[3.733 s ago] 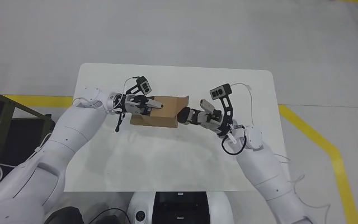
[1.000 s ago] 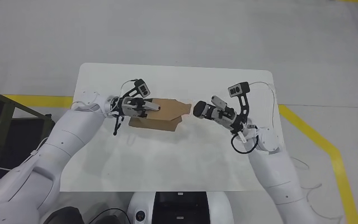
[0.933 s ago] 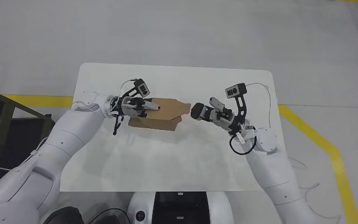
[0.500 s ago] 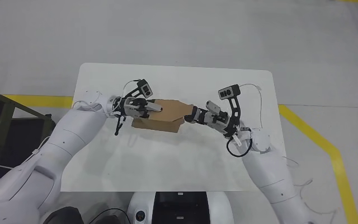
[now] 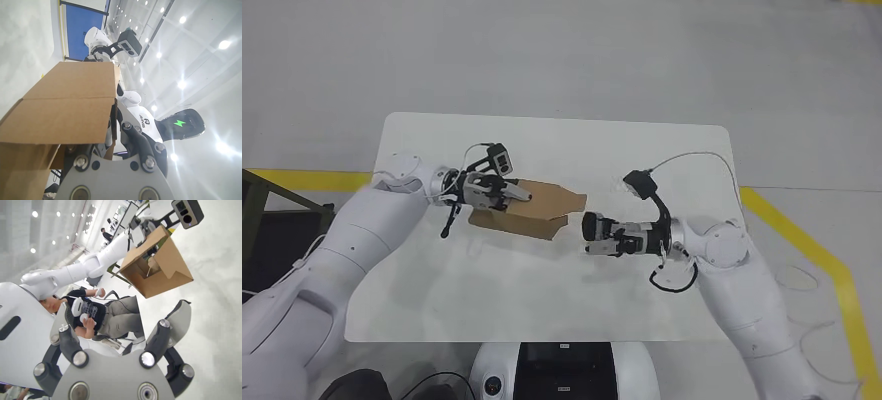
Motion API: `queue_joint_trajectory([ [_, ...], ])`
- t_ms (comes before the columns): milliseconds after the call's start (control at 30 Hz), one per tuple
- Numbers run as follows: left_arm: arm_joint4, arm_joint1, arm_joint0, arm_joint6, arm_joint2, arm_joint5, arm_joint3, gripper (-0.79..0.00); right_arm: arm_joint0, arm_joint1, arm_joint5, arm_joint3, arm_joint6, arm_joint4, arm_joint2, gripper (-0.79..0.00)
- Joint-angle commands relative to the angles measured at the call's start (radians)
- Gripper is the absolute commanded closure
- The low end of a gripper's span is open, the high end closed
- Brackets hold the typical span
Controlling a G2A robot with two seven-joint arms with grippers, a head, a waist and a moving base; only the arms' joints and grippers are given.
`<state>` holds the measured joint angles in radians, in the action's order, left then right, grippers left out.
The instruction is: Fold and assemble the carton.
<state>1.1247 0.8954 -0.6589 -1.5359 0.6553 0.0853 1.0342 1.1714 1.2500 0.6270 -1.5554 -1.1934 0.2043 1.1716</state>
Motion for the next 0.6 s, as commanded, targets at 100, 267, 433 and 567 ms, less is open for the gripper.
queue_joint_trajectory([
  [100,0.006,-0.008,0.023,0.0,-0.025,-0.006,0.006,0.0,0.004,-0.006,0.022,-0.019,0.022,-0.034,-0.006,-0.785],
  [267,-0.004,-0.01,0.038,0.0,-0.053,0.014,0.006,0.0,0.004,-0.006,0.022,-0.019,0.022,-0.034,-0.006,-0.785],
  [433,0.018,-0.007,0.042,0.0,-0.075,0.018,-0.004,0.0,0.001,-0.017,0.117,-0.081,0.118,-0.229,-0.006,-0.785],
  [567,0.034,-0.006,0.051,0.0,-0.083,0.022,-0.009,0.0,0.017,-0.039,0.3,-0.088,0.3,-0.462,-0.011,-0.785],
])
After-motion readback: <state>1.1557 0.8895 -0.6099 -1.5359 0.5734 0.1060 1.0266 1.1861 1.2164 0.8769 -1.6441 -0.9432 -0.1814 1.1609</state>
